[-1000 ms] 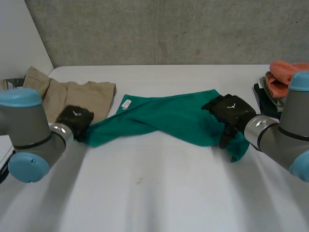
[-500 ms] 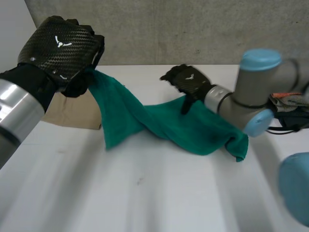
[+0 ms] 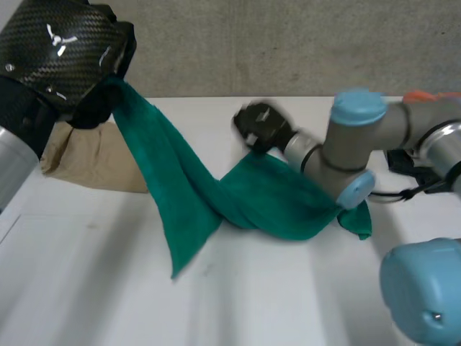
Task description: Fold the laundry.
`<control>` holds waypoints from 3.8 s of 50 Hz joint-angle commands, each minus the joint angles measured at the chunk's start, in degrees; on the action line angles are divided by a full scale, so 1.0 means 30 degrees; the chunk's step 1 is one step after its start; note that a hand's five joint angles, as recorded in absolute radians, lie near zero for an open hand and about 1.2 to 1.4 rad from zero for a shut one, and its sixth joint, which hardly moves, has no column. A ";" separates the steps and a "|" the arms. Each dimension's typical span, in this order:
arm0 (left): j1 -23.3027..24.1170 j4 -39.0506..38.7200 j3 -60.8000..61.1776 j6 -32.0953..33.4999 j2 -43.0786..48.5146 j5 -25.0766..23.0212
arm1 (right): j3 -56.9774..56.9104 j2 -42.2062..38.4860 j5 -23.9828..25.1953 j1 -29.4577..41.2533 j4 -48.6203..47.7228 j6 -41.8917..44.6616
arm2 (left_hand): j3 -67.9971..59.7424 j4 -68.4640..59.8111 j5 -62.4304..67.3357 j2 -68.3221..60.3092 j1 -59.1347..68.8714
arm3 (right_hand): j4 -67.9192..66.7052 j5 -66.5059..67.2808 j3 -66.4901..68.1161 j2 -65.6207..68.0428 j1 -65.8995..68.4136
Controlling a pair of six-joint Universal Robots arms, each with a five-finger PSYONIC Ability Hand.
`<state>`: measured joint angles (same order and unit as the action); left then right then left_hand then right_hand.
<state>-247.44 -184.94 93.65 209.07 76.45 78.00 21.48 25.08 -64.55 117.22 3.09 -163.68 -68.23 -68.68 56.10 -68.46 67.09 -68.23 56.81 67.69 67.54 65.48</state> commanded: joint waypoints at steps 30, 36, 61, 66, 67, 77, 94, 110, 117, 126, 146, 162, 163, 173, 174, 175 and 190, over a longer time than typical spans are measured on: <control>0.2001 0.0036 -0.2827 -0.0463 0.0972 0.1128 | 0.3331 0.0666 0.5518 0.1560 0.5029 -0.0811 | -0.3924 -0.3773 0.4633 -0.3846 0.4303 | 1.9411 -1.8938 -1.9231 -1.9180 -1.8492; 0.2002 0.0388 -0.2563 -0.0375 0.0678 0.1040 | 0.1950 -0.0537 0.6575 0.2558 0.7582 -0.0723 | -0.3924 -0.3773 0.4633 -0.3846 0.4303 | 1.9411 -1.8938 -1.9231 -1.9180 -1.8492; -0.0986 -0.0784 -0.3910 -0.0726 0.4045 0.1128 | 0.8507 0.8630 -0.3946 -0.2129 -0.3696 -0.2129 | -0.3924 -0.3773 0.4633 -0.3846 0.4303 | -0.3923 0.4395 0.4103 0.4153 0.4841; -0.0812 -0.0578 -0.3705 -0.0931 0.4399 0.1098 | 1.0035 0.8253 -0.0725 -0.1925 -0.3171 -0.2275 | -0.3924 -0.3773 0.4633 -0.3846 0.4303 | -0.3923 0.4395 0.4103 0.4153 0.4841; -0.0666 -0.0578 -0.3763 -0.0960 0.4282 0.1098 | 1.0036 0.8019 -0.0256 -0.1808 -0.2908 -0.2305 | -0.3924 -0.3773 0.4633 -0.3846 0.4303 | -0.3923 0.4395 0.4103 0.4153 0.4841; 0.1180 -0.0023 -0.5258 -0.1723 0.2114 0.0864 | 0.4504 0.2923 0.4927 -0.0079 0.3535 -0.4090 | -0.3924 -0.3773 0.4633 -0.3846 0.4303 | 1.9411 -1.8938 -1.9231 -1.9180 -1.8492; 0.2120 0.1267 -0.4761 -0.1752 0.1351 0.0131 | 0.1127 -0.0889 1.4211 0.2645 0.6821 -0.9568 | -0.3924 -0.3773 0.4633 -0.3846 0.4303 | 1.9411 -1.8938 -1.9231 -1.9180 -1.8492; 0.1416 0.1150 -0.4818 -0.1869 0.2113 0.0102 | 0.0663 -0.0774 1.0292 0.1858 0.3284 -1.0564 | -0.3924 -0.3773 0.4633 -0.3846 0.4303 | -0.3923 0.4395 0.4103 0.4153 0.4841; 0.1358 0.0712 -0.5549 -0.1811 0.2669 0.0336 | 0.0513 0.1012 0.2803 0.0304 -0.0119 -1.1241 | -0.3924 -0.3773 0.4633 -0.3846 0.4303 | -0.3923 0.4395 0.4103 0.4153 0.4841; 0.0421 0.0213 -0.6547 -0.1869 0.3547 0.1039 | 0.4523 0.6078 -0.2653 -0.2216 -0.2465 -0.6910 | -0.3924 -0.3773 0.4633 -0.3846 0.4303 | -0.3923 0.4395 0.4103 0.4153 0.4841; -0.0724 0.0447 -0.6166 0.1791 1.4062 0.2561 | 2.0436 1.0598 -0.0777 0.0037 -0.2084 0.4402 | -0.3924 -0.3773 0.4633 -0.3846 0.4303 | -0.3923 0.4395 0.4103 0.4153 0.4841; 0.0449 0.1819 -0.5551 0.1825 1.1965 0.3969 | 1.8913 1.2842 -0.4852 -0.1100 -0.0477 0.4117 | 1.7707 1.7858 -1.6998 1.7785 -1.7329 | 1.8730 -1.8258 -1.8550 -1.8500 -1.7812; 0.0391 0.2114 -0.5609 0.1678 1.1580 0.3969 | 1.8855 1.3199 -0.4764 -0.1336 -0.0329 0.3850 | 1.7990 1.8141 -1.7281 1.8068 -1.7612 | 1.9181 -1.8709 -1.9001 -1.8951 -1.8263; -0.0516 0.6157 -0.7102 -0.1339 1.0637 0.2857 | 1.5460 1.2532 -0.3621 -0.3066 0.2919 0.5073 | 1.7546 1.7697 -1.6837 1.7623 -1.7167 | 1.9411 -1.8938 -1.9231 -1.9180 -1.8492; -0.0663 0.6827 -0.7365 -0.1544 1.1161 0.2740 | 1.4441 1.1745 -0.3562 -0.3212 0.4172 0.6238 | 1.7378 1.7529 -1.6669 1.7456 -1.7000 | 1.9411 -1.8938 -1.9231 -1.9180 -1.8492; -0.0751 0.7095 -0.7512 -0.1692 1.1456 0.2710 | 1.3879 1.1360 -0.3562 -0.3242 0.4880 0.6772 | 1.7376 1.7527 -1.6667 1.7454 -1.6998 | 1.8911 -1.8439 -1.8731 -1.8681 -1.7993; -0.1630 0.8122 -1.0852 -0.1459 1.7024 0.2300 | 1.1587 0.7169 -0.5231 -0.3770 0.9462 0.5578 | 1.7601 1.7752 -1.6892 1.7678 -1.7222 | 1.5206 -1.4734 -1.5026 -1.4976 -1.4287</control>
<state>-251.43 -160.47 64.65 204.07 122.34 85.56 53.38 49.09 -78.48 106.31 36.62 -141.19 -15.22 -14.82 4.46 -15.24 15.97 -18.19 8.89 18.30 17.68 17.46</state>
